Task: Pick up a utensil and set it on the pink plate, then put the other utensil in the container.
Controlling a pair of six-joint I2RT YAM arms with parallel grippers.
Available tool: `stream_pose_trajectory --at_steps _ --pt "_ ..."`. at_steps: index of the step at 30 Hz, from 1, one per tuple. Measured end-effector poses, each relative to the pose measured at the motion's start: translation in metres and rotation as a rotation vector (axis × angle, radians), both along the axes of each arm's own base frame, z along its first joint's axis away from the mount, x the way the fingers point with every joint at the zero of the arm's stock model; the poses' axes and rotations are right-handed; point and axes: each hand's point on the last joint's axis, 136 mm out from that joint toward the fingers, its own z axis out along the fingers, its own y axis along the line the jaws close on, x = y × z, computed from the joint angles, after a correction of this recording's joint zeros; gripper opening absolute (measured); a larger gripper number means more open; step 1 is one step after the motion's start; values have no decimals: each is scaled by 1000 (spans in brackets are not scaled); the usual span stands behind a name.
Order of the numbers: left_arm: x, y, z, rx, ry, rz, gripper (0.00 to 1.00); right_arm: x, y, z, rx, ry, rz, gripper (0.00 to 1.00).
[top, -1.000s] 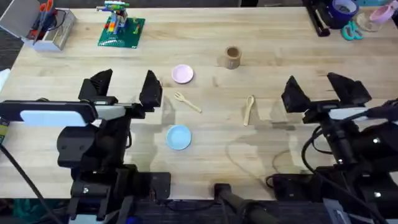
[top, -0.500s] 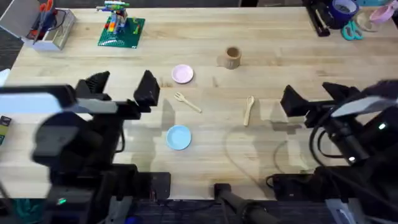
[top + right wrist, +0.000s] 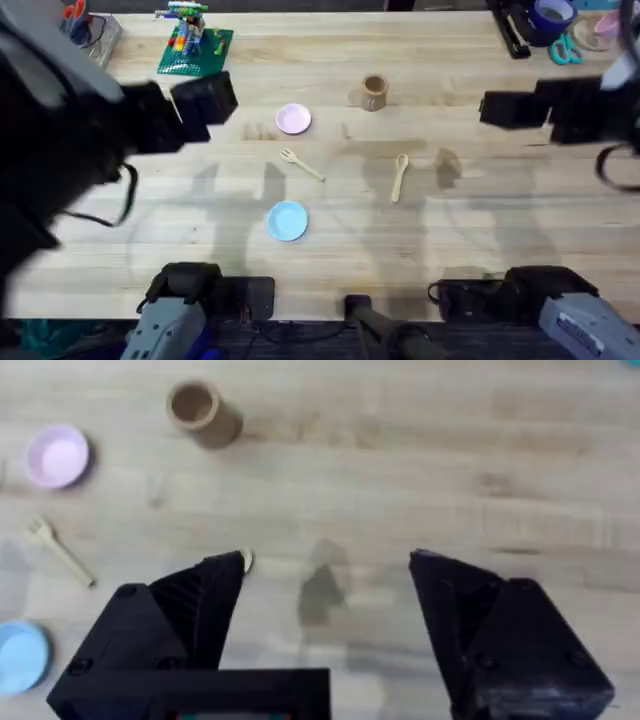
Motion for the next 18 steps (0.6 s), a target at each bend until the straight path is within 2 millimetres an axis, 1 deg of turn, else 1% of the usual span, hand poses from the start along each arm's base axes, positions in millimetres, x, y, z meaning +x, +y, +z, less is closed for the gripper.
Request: stream_pose_trajectory --at_steps 4,8,13,18 --pt "2 -2 8 -7 138 -11 993 2 2 13 8 154 7 996" --pt "3 -6 11 -21 272 -27 993 -1 3 21 11 300 9 996" --pt "1 -9 5 -34 424 -38 993 0 7 30 31 415 21 996" --pt "0 -11 -8 -44 532 -44 993 5 11 32 53 434 34 996"
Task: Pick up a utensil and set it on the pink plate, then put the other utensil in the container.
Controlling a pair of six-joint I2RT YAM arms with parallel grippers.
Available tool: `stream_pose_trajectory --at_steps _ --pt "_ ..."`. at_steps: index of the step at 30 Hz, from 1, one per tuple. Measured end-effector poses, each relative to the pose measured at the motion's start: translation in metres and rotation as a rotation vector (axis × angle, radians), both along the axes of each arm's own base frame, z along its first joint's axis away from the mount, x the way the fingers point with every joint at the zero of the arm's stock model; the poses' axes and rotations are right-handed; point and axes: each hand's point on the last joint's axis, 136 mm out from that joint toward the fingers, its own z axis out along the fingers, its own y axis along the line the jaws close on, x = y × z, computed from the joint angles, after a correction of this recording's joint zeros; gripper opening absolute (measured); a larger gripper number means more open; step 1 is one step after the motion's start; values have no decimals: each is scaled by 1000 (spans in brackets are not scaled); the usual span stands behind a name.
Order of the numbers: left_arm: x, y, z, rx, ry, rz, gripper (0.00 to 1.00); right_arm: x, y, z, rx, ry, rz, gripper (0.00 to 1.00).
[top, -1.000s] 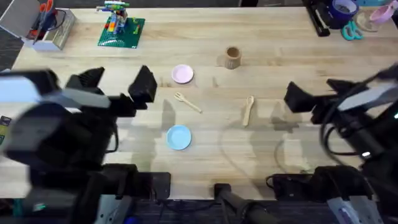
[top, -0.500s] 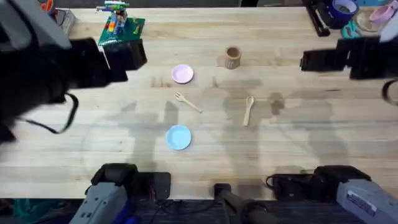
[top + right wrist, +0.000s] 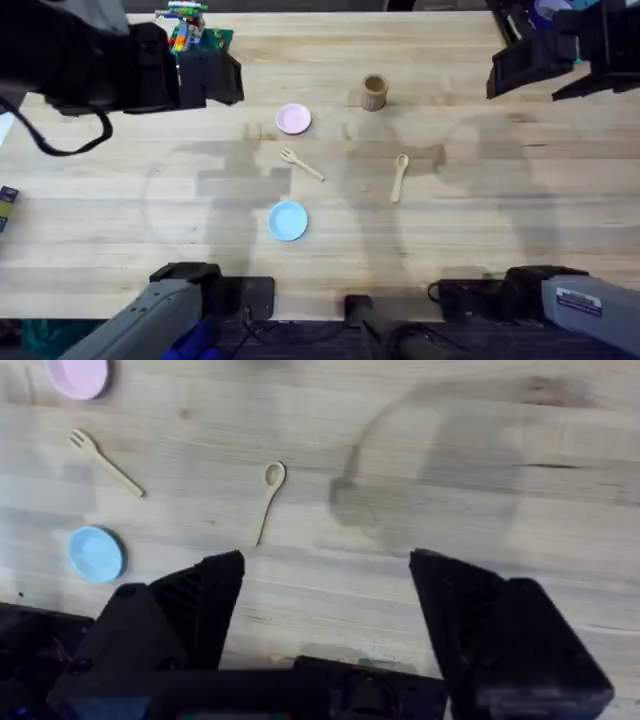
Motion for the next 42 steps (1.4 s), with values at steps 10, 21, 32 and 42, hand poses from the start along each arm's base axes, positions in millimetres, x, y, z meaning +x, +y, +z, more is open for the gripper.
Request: stream_pose_trajectory --at_steps 10,21,32,42 --pt "2 0 -3 0 19 0 993 0 5 2 30 -5 11 996" --pt "2 13 -4 11 22 67 994 14 45 16 145 -93 129 996" --pt "1 33 -3 -36 20 149 993 11 121 5 118 -93 394 996" --pt "-2 7 -3 -171 51 186 995 17 121 -2 71 -88 387 996"
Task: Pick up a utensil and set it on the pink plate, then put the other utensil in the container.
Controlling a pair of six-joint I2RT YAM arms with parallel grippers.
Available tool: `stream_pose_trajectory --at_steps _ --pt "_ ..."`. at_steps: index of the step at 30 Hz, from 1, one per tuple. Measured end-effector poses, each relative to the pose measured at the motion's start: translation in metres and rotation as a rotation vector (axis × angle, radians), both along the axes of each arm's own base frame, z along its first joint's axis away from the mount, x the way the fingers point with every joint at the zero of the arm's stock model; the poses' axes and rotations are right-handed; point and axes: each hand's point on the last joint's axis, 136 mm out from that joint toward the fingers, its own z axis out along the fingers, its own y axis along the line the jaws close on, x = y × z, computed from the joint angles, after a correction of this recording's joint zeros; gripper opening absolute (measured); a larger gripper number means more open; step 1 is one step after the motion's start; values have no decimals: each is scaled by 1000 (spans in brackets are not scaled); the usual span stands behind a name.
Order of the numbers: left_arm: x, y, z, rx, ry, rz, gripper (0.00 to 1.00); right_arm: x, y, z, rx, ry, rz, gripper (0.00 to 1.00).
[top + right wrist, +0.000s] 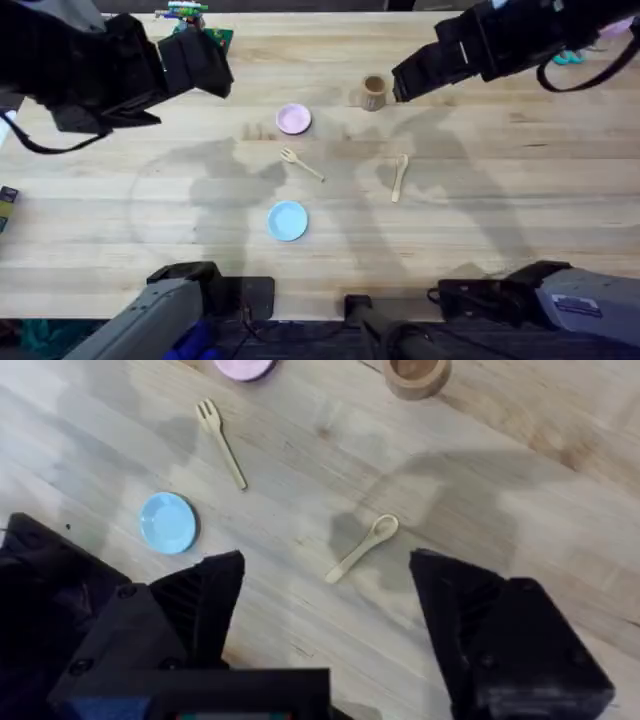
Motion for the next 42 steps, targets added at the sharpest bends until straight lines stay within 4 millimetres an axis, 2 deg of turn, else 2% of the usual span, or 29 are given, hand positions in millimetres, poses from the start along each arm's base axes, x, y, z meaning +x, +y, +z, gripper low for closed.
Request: stream_pose_trajectory --at_steps 6,17,25,35,42 --pt "-5 -28 -1 -75 44 44 996 1 -3 -1 -15 -6 -8 996" --pt "-19 -82 -8 -83 108 50 995 7 -15 -2 -82 -34 -43 996" --pt "-10 -127 -47 -79 289 63 993 9 -20 -3 -109 -44 -56 996" --pt "11 -148 -96 -86 474 237 993 10 -20 -3 -110 -44 -57 996" --pt "22 -148 -121 -31 512 287 990 10 -20 -3 -110 -44 -57 996"
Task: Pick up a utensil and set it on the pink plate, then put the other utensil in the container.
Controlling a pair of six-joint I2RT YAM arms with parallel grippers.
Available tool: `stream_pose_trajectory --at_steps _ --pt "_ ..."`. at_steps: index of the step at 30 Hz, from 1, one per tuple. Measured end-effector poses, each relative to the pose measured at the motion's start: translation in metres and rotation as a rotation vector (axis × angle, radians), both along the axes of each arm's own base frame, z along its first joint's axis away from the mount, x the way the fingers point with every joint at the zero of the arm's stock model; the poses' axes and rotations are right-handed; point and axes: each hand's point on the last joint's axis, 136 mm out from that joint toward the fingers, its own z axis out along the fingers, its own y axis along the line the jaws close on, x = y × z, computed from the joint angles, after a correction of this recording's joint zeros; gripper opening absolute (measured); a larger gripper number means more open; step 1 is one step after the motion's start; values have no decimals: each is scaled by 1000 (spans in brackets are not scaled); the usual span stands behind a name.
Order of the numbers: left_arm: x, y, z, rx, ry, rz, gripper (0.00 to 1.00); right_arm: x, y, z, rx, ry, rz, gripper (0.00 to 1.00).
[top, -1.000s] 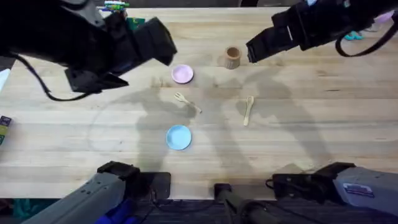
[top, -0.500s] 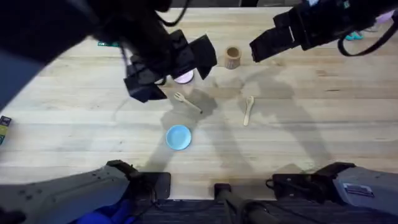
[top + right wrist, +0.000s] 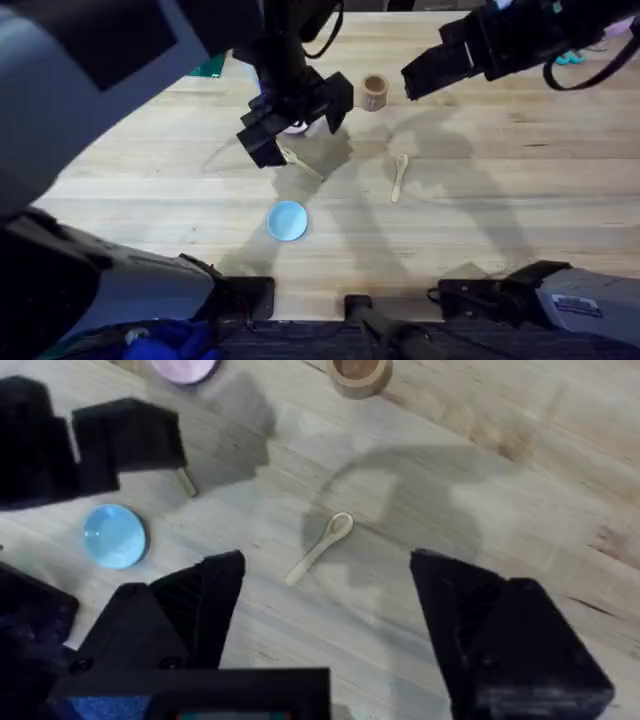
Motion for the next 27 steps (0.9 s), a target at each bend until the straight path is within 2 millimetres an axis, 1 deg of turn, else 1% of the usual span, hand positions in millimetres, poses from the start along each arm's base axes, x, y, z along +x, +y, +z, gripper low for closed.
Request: stream_pose_trajectory --at_steps 4,7,10,13,15,20,23,27 --pt "18 -3 -7 8 -57 12 991 0 0 0 0 0 0 996" --pt "23 -4 -14 5 -82 17 990 0 0 0 0 0 0 996" --pt "21 -1 -27 16 -74 18 991 0 0 0 0 0 0 996" --pt "11 7 -44 40 -39 25 993 0 0 0 0 0 0 996" --pt "7 11 -51 52 -24 30 993 0 0 0 0 0 0 996" --pt "9 14 -65 57 -39 37 993 0 0 0 0 0 0 996" --pt "4 17 -74 65 -22 37 993 0 0 0 0 0 0 995" --pt "3 20 -76 71 -19 42 993 0 0 0 0 0 0 996"
